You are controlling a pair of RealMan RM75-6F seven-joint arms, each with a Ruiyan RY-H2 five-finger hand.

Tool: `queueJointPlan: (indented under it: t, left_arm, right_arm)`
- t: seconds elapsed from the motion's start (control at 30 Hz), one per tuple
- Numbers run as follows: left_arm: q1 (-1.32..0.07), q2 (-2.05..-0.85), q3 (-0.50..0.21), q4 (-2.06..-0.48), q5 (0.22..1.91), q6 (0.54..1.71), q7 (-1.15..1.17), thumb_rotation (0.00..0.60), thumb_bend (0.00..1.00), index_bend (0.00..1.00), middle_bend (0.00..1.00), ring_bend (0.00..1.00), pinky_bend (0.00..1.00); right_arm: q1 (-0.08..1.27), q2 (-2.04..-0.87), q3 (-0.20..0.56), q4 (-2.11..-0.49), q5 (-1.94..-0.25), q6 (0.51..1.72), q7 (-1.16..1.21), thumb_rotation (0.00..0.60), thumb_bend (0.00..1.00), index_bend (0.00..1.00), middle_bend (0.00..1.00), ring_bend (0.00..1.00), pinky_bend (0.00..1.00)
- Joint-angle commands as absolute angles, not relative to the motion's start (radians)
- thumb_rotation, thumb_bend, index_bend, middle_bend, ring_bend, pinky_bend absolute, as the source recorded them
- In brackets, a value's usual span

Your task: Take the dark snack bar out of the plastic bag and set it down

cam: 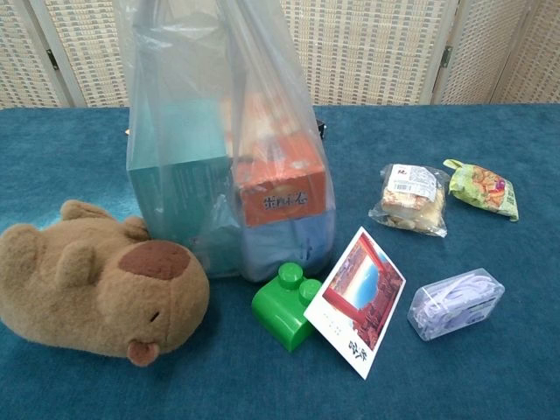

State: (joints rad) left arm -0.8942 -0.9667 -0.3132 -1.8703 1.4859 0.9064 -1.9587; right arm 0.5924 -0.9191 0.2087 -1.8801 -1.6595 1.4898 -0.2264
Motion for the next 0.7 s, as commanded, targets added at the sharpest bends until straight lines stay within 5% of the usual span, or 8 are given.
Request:
queueJointPlan:
  t: [0.03,0.2,0.7]
  left_arm:
    - [-0.890,-0.960,-0.317,-1.882,1.466,0.897,-1.961,0.600,0.22,0.35,0.47,0.58,0.74]
    - [-0.886,-0.948,-0.344,-1.919,1.361,0.860,-1.938,0.600,0.23,0.42,0.55,0.65,0.89]
    - [-0.839,-0.881,-0.463,-1.996,1.161,0.820,-1.769,0.600,0.47,0.54,0.68,0.79,1.00]
  right_arm:
    - [0.537,-0.889,0.149,-1.861,-1.665,1.469,-0.188,0.600,0.00,0.00,0.04,0.00,0.03]
    - [0.476,-0.898,0.082,-1.813,-1.663,1.440,-0.139,0.600,0.00,0.00,0.05,0.00,0.03]
    - [0.355,-1.021,-0.016,-1.626,-1.653,1.421,-0.009,0.600,0.00,0.00,0.07,0.00,0.05]
